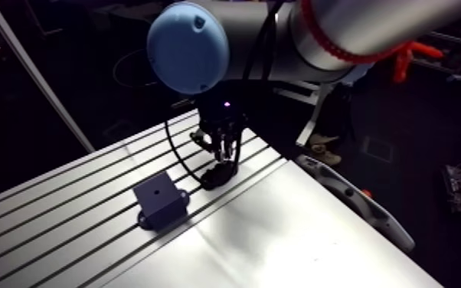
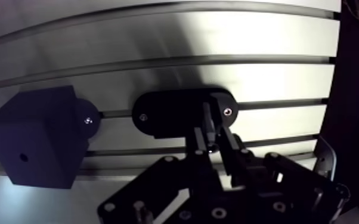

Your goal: Pick up the M10 bolt and insert it into the hole until fully seated.

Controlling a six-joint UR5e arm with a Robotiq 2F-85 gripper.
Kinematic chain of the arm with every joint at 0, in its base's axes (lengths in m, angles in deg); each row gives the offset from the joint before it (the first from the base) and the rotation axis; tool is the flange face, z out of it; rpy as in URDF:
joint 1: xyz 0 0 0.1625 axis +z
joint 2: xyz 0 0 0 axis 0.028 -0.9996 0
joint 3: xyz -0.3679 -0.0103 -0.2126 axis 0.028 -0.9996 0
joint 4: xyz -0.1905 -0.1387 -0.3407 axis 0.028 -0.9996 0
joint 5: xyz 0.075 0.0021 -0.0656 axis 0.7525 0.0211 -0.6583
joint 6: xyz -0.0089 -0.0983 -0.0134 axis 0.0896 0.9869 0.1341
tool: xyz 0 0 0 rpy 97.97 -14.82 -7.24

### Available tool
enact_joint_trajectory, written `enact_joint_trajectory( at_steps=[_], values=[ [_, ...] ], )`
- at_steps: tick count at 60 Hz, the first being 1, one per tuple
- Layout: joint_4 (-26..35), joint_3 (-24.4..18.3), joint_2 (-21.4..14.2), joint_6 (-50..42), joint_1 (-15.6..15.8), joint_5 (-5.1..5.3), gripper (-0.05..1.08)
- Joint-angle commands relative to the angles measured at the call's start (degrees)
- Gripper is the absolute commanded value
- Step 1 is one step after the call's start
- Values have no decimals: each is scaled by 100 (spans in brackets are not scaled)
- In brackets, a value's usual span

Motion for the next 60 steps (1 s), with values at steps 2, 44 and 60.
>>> enact_joint_trajectory(
  at_steps=[2, 44, 60],
  values=[
    [13, -21, -84, 0, 2, 37, 92],
    [28, -37, -427, -77, 79, 152, 98],
    [256, -158, -683, -114, 195, 472, 104]
  ],
)
